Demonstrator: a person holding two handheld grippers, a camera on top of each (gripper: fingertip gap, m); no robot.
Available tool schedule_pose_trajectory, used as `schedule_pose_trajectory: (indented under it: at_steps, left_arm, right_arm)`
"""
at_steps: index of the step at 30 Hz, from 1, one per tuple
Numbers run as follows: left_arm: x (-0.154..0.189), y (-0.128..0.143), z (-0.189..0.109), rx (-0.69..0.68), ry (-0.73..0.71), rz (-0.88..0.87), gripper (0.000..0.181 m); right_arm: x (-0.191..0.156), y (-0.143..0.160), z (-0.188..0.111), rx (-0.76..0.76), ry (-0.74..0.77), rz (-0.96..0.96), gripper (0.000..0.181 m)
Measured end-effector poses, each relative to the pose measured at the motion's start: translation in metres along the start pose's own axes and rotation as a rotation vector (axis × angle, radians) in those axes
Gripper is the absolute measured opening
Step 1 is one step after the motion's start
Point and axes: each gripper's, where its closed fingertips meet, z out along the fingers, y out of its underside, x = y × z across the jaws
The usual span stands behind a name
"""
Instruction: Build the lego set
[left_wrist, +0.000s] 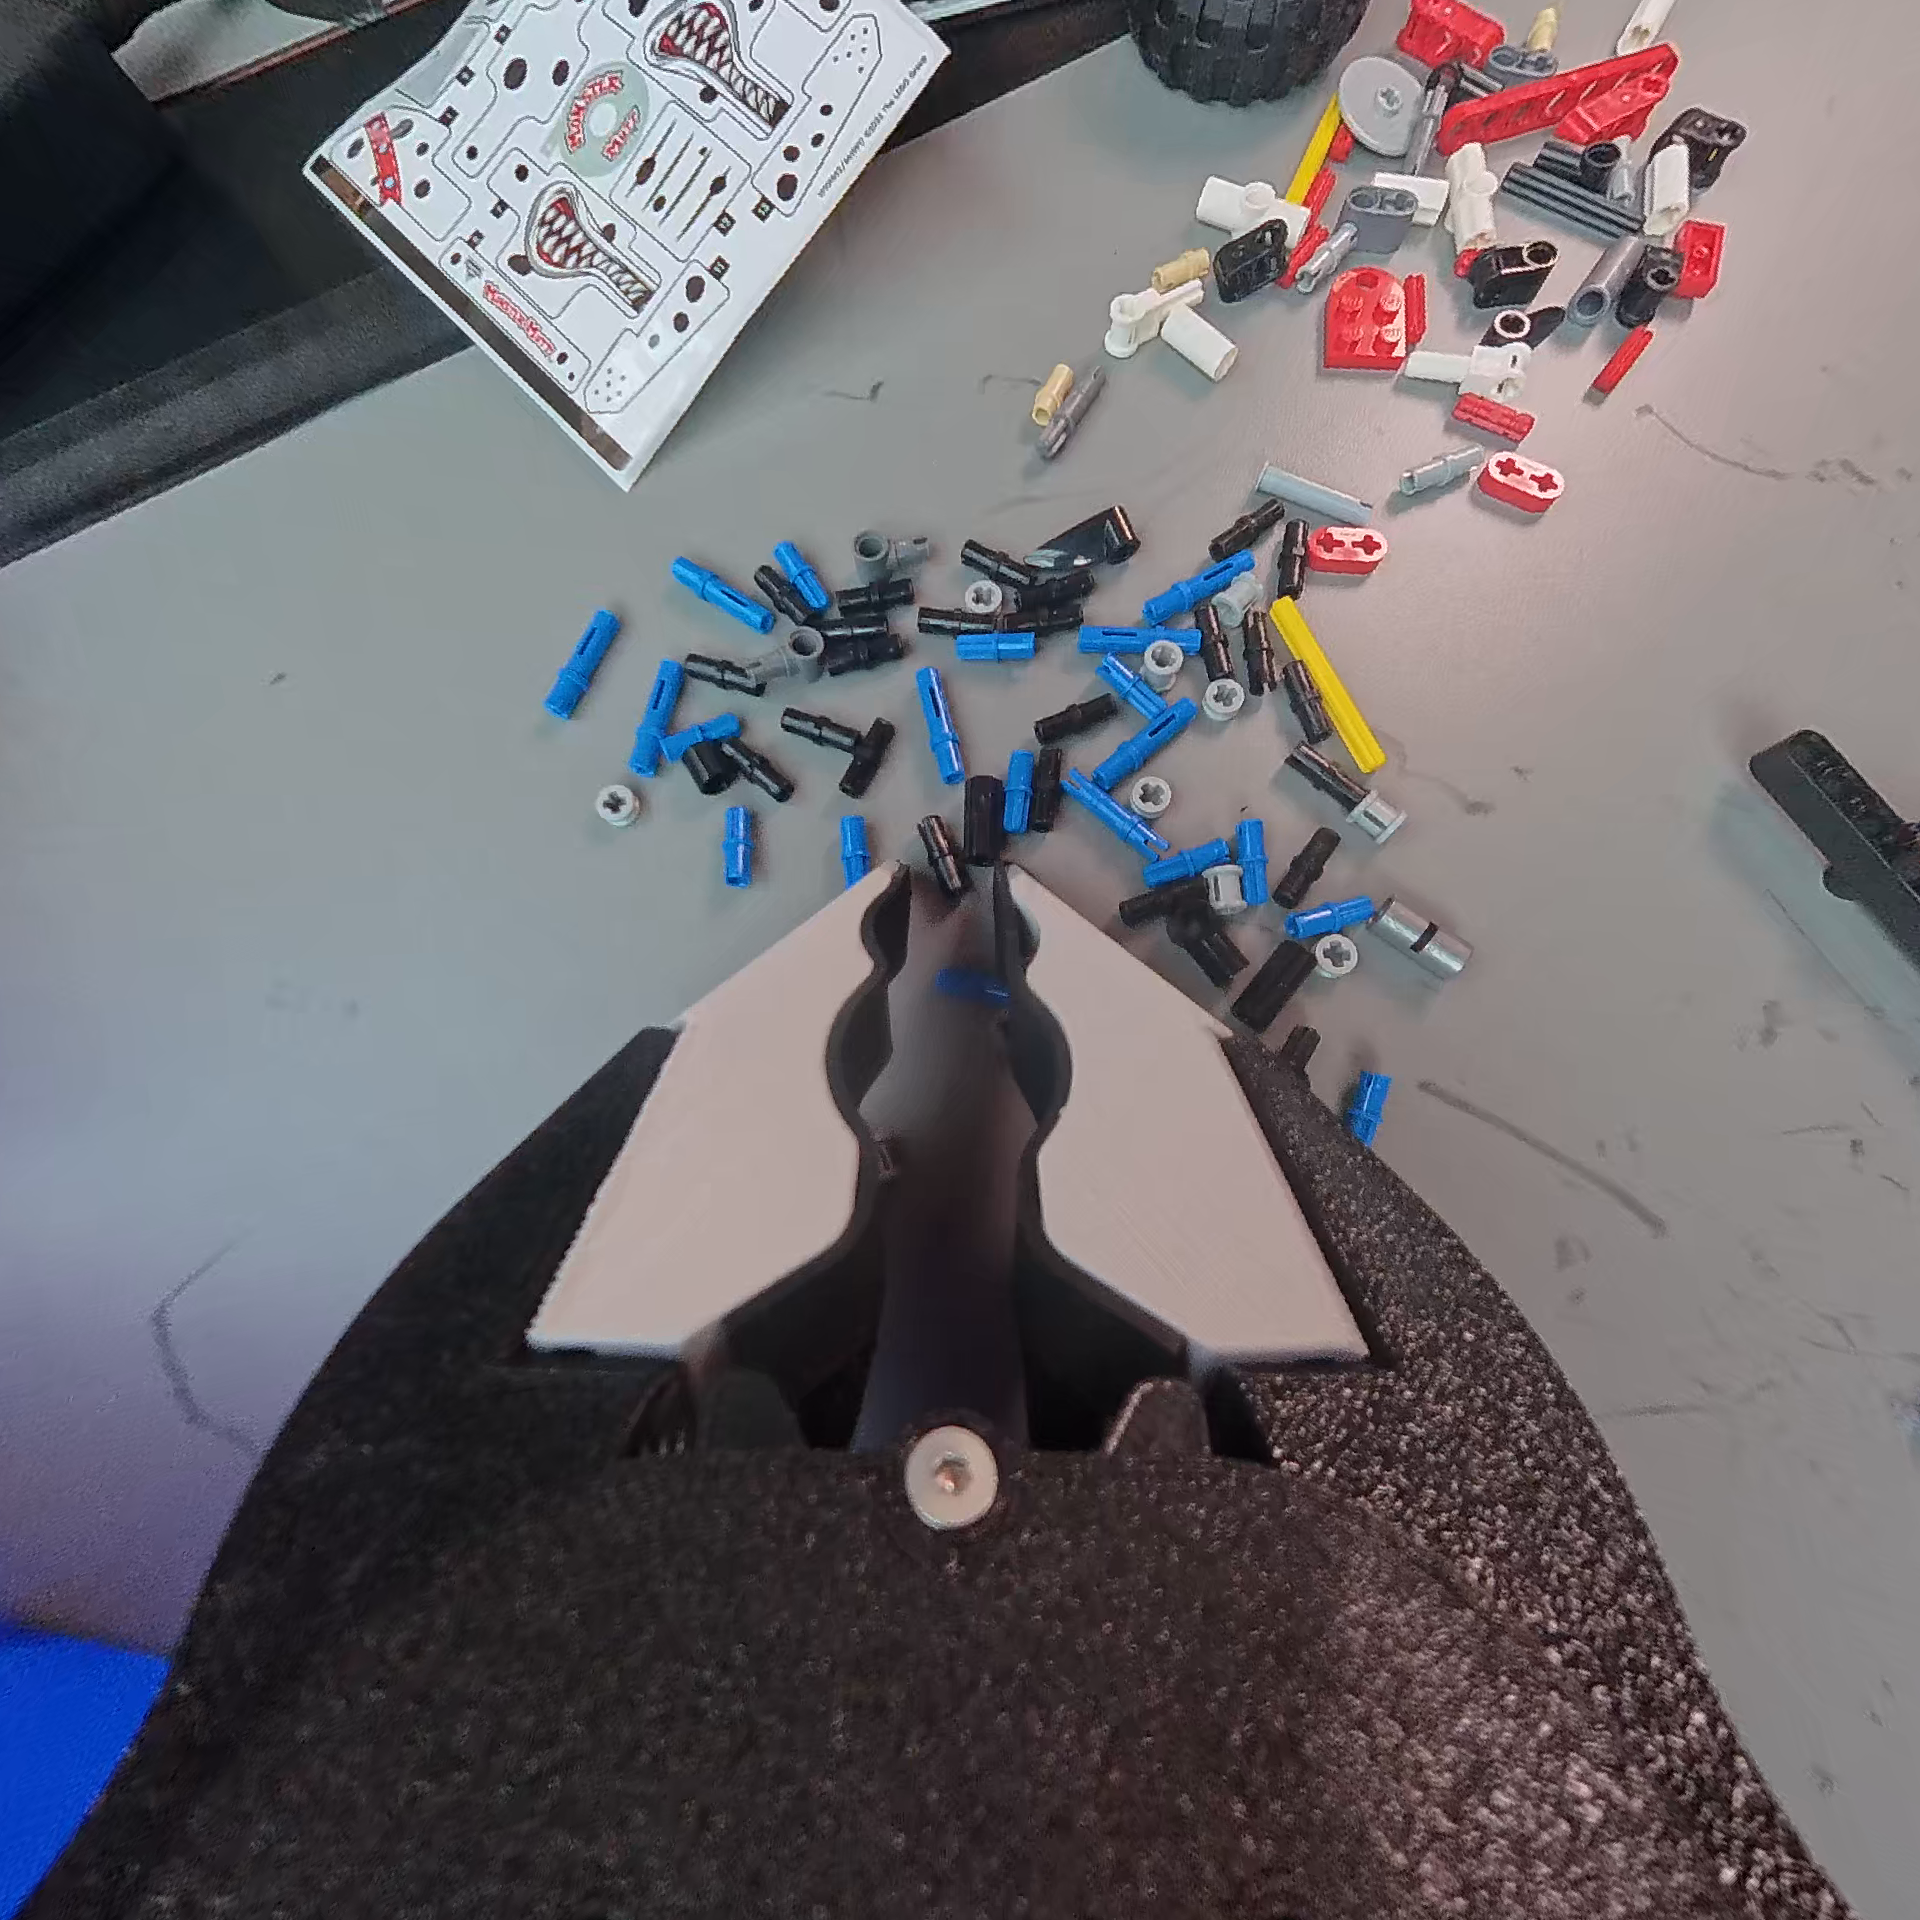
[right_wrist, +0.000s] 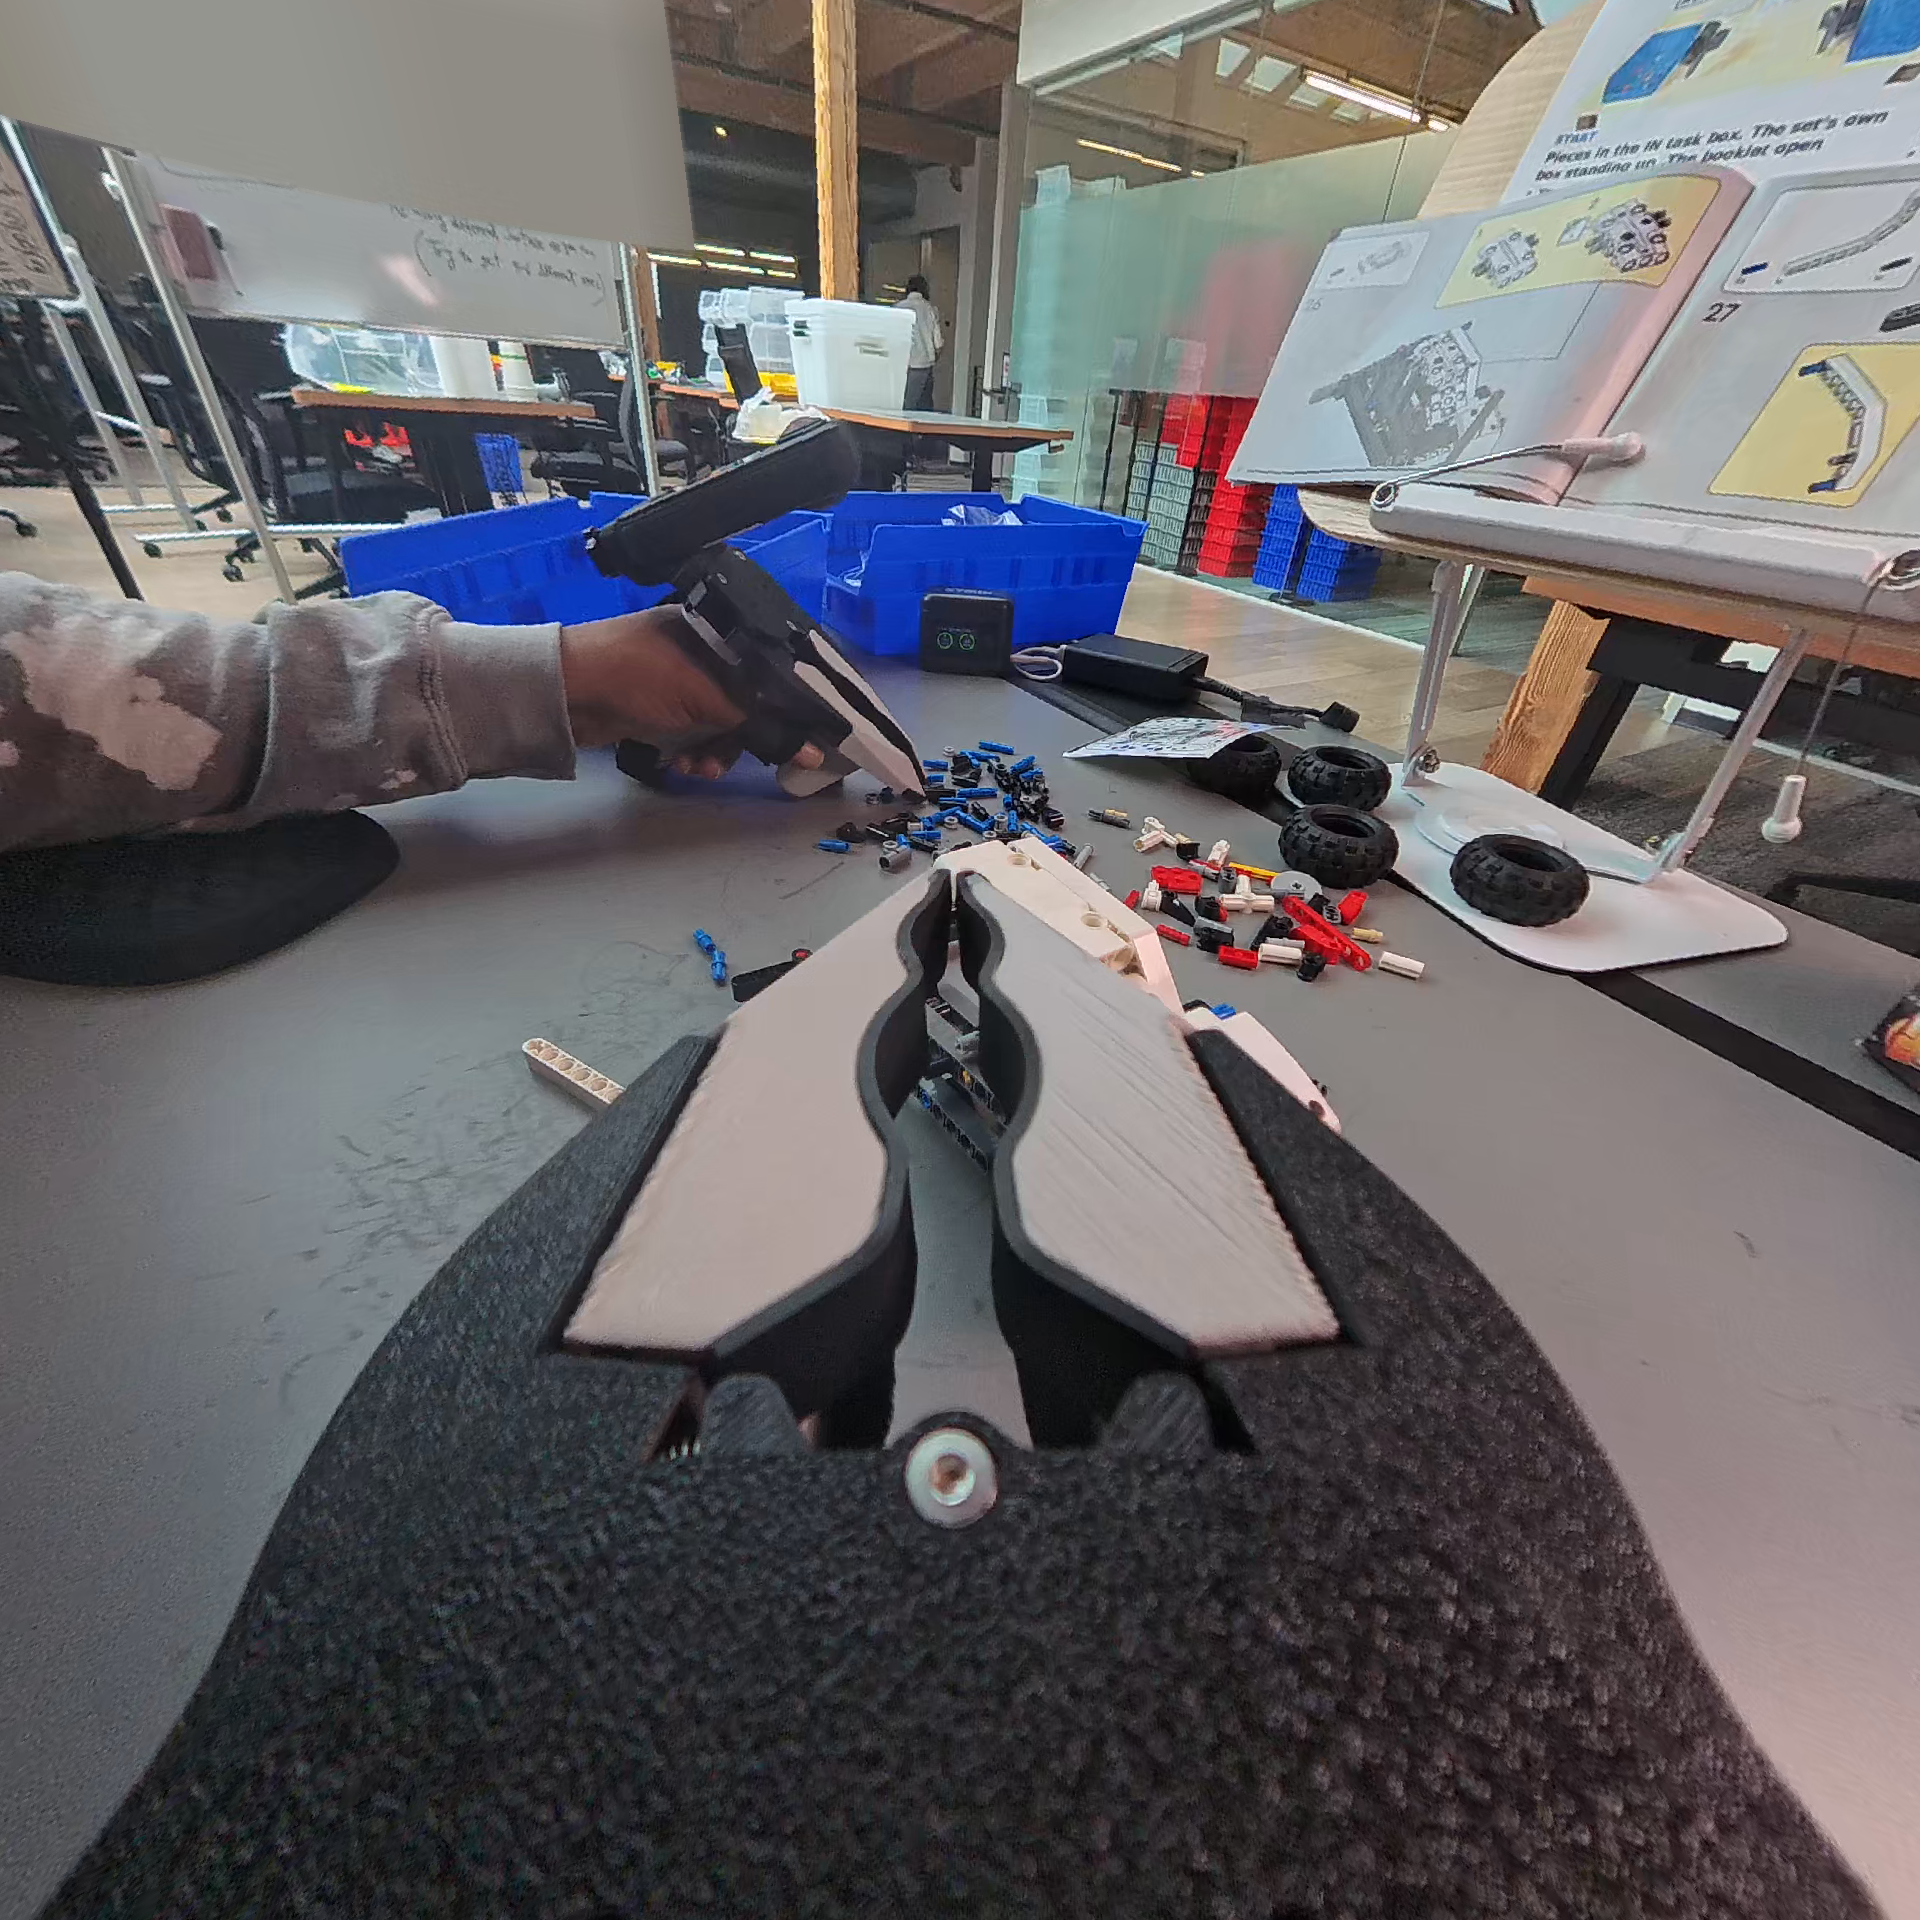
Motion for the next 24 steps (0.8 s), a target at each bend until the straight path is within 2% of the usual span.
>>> schedule_pose_trajectory:
  at_steps: [10, 15, 19, 22, 24]
  left_arm:
    - [-0.001, -0.004, 0.001, 0.014, -0.023, 0.050, 0.005]
    - [0.002, -0.026, -0.021, 0.149, -0.063, 0.097, 0.005]
    - [0.048, -0.054, -0.059, 0.325, 0.055, 0.221, 0.005]
    - [0.105, -0.044, -0.081, 0.337, 0.269, 0.313, 0.005]
    - [0.146, -0.026, -0.091, 0.308, 0.435, 0.377, 0.005]
  right_arm:
    - [0.000, 0.000, -0.001, -0.003, -0.006, 0.002, 0.000]
    - [0.000, 0.000, -0.001, -0.003, -0.001, -0.013, 0.000]
    - [0.002, 0.001, -0.001, -0.006, 0.018, -0.028, 0.000]
    - [0.004, 0.003, 0.000, -0.013, 0.033, -0.040, 0.000]
    - [0.004, 0.005, 0.000, -0.023, 0.043, -0.054, 0.000]
